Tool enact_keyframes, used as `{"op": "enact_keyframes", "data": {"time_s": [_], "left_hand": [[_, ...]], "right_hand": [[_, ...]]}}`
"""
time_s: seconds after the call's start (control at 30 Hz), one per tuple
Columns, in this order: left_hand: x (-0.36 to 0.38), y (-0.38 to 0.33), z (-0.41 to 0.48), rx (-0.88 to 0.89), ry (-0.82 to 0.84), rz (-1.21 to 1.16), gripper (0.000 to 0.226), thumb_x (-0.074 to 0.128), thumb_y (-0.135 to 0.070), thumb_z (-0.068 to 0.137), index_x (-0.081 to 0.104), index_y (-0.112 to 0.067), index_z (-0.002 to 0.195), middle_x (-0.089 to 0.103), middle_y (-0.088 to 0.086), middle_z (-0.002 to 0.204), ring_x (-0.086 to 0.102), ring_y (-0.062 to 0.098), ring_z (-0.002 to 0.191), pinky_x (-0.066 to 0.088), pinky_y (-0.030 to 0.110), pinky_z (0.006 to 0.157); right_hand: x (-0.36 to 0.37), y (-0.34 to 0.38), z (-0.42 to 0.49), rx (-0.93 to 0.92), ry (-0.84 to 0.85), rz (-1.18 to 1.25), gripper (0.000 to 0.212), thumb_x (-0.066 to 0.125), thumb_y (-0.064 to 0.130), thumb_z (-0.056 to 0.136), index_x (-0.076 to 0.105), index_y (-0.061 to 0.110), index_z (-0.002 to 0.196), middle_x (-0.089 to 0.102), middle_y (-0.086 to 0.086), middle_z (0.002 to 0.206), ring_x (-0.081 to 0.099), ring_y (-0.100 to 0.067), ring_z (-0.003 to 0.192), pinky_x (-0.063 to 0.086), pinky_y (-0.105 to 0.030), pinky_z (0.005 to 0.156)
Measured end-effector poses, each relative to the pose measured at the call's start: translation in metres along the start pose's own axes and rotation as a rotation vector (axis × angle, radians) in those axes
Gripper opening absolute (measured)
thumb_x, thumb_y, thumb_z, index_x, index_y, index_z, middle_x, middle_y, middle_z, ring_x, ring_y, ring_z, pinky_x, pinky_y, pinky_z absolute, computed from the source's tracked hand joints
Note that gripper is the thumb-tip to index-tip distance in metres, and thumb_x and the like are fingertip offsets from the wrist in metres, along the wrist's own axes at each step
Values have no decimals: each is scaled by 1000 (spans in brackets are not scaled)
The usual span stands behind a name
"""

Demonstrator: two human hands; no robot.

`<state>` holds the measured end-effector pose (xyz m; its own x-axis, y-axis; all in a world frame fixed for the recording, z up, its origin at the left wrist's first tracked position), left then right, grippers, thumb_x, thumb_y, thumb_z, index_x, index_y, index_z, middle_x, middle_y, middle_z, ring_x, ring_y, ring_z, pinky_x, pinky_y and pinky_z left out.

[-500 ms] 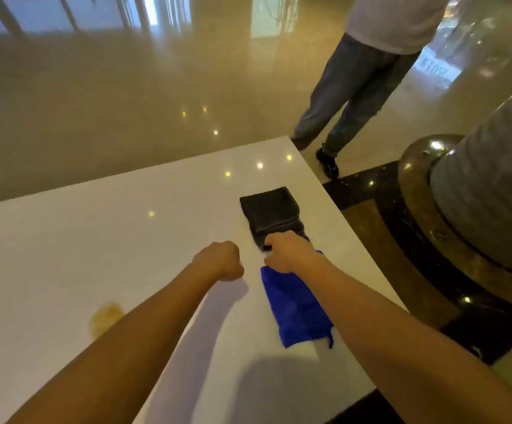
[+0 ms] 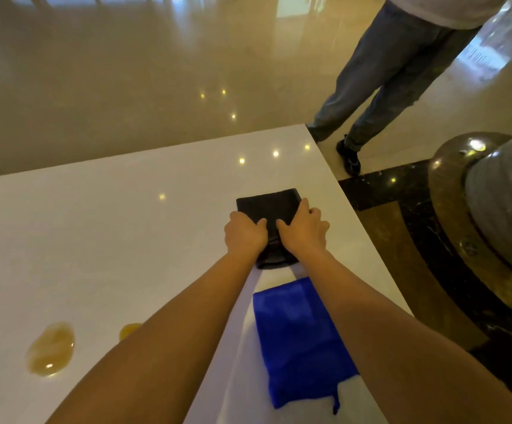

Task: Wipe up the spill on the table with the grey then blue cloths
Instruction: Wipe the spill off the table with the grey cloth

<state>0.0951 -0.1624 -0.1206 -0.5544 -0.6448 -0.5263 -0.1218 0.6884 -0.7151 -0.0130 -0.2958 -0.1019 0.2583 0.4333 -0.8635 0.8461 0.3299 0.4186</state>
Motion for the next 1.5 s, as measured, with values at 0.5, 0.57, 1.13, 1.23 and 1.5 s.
{"op": "enact_keyframes", "data": {"time_s": [0.5, 0.57, 1.13, 1.23, 1.5], "left_hand": [[-96, 87, -113, -79, -59, -465, 20, 42, -24, 103, 48, -24, 123, 65, 9, 117, 66, 25, 101, 57, 45, 94], [-113, 116, -142, -60, -121, -411, 21, 40, -22, 103, 48, -22, 123, 66, 9, 111, 65, 21, 93, 57, 35, 86], [-204, 247, -212, -212, -455, 247, 61, 54, -41, 95, 33, -16, 147, 40, 13, 151, 37, 32, 137, 41, 43, 108], [-206, 287, -230, -253, -435, 486, 79, 31, -60, 96, 8, -17, 158, 6, 17, 167, 4, 42, 152, 11, 54, 122], [-201, 345, -241, -268, -418, 599, 86, 13, -73, 90, -6, -23, 158, -9, 16, 166, -17, 40, 151, -2, 62, 121]], "right_hand": [[51, 25, -121, 154, 563, 1029, 31, 65, 3, 94, 66, 18, 121, 76, -14, 110, 75, -34, 97, 64, -47, 79], [71, 27, -156, 151, 618, 975, 29, 63, 1, 94, 66, 17, 118, 75, -15, 110, 74, -36, 96, 64, -45, 76], [118, 136, -237, -844, 143, -205, 66, 56, 49, 96, 38, 22, 154, 42, -14, 155, 39, -35, 141, 36, -50, 114], [174, 141, -263, -1025, 308, -474, 77, 26, 73, 94, 16, 37, 161, 10, -7, 172, 6, -39, 156, 5, -60, 124], [175, 181, -143, -871, 123, -568, 76, 24, 73, 96, 13, 37, 162, 8, -6, 172, 4, -40, 156, 3, -64, 123]]}}
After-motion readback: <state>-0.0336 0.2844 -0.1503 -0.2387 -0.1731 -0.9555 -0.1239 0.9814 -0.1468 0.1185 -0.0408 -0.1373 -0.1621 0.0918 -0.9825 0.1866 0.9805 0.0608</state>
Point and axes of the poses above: each hand's wrist, its own z-axis towards the middle knuckle, its own x-axis out of the palm, y = z × x, the point moved 10 cm from there along z, towards the middle knuckle
